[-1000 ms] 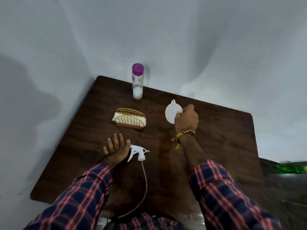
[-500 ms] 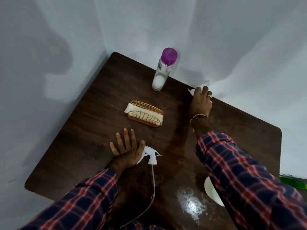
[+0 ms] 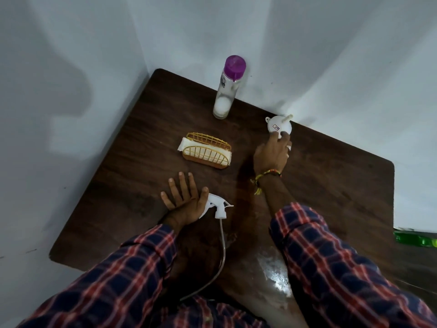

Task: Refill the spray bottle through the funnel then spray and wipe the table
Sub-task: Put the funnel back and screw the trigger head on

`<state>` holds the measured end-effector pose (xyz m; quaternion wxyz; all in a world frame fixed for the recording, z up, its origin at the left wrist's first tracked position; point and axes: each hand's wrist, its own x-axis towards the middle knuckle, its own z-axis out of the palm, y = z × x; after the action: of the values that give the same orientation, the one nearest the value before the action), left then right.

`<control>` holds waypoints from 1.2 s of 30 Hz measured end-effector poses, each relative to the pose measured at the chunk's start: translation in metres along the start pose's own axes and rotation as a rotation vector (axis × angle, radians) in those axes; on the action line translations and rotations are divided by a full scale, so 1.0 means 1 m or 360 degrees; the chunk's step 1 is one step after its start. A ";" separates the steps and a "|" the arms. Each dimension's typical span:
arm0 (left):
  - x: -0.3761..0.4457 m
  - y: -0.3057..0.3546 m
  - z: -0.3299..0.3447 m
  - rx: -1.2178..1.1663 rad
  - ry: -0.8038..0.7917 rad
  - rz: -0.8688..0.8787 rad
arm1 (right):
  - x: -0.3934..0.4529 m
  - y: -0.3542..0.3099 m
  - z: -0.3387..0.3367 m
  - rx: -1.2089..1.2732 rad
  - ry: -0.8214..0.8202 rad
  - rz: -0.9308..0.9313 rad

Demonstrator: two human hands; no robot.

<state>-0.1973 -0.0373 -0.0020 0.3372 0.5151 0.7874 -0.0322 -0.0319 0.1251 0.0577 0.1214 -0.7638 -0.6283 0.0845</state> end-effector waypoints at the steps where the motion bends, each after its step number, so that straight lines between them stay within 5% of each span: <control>1: -0.001 0.002 -0.002 0.0006 -0.0023 -0.0009 | -0.016 0.004 0.000 0.0135 0.0055 0.0026; 10: -0.019 0.000 -0.002 -0.0106 0.0112 -0.0002 | -0.140 0.010 0.000 0.0547 -0.0463 0.0025; 15: -0.059 -0.009 0.002 -0.0725 0.0286 -0.0027 | -0.157 0.003 0.012 0.0205 -0.0805 -0.0205; 19: -0.084 -0.025 0.011 -0.0899 0.0363 0.0000 | -0.161 0.001 0.014 -0.0117 -0.0769 -0.0277; 23: -0.104 -0.032 0.006 -0.0979 0.0383 0.0058 | -0.150 0.011 0.008 0.0021 -0.0726 -0.0227; 29: -0.115 0.001 -0.011 -0.0976 0.0408 0.0313 | -0.121 0.027 -0.073 0.0715 0.0008 -0.0227; 33: -0.125 0.060 -0.025 -0.1055 -0.0145 0.0660 | -0.109 0.055 -0.155 0.1079 0.0597 -0.0260; 36: -0.132 0.111 -0.028 -0.0979 -0.0219 0.0905 | -0.111 0.088 -0.211 0.1271 0.0799 -0.0263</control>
<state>-0.0867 -0.0782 0.1267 0.5224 0.5839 0.5624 0.2642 0.0883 -0.0160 0.2317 0.5596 -0.6018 -0.5566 0.1222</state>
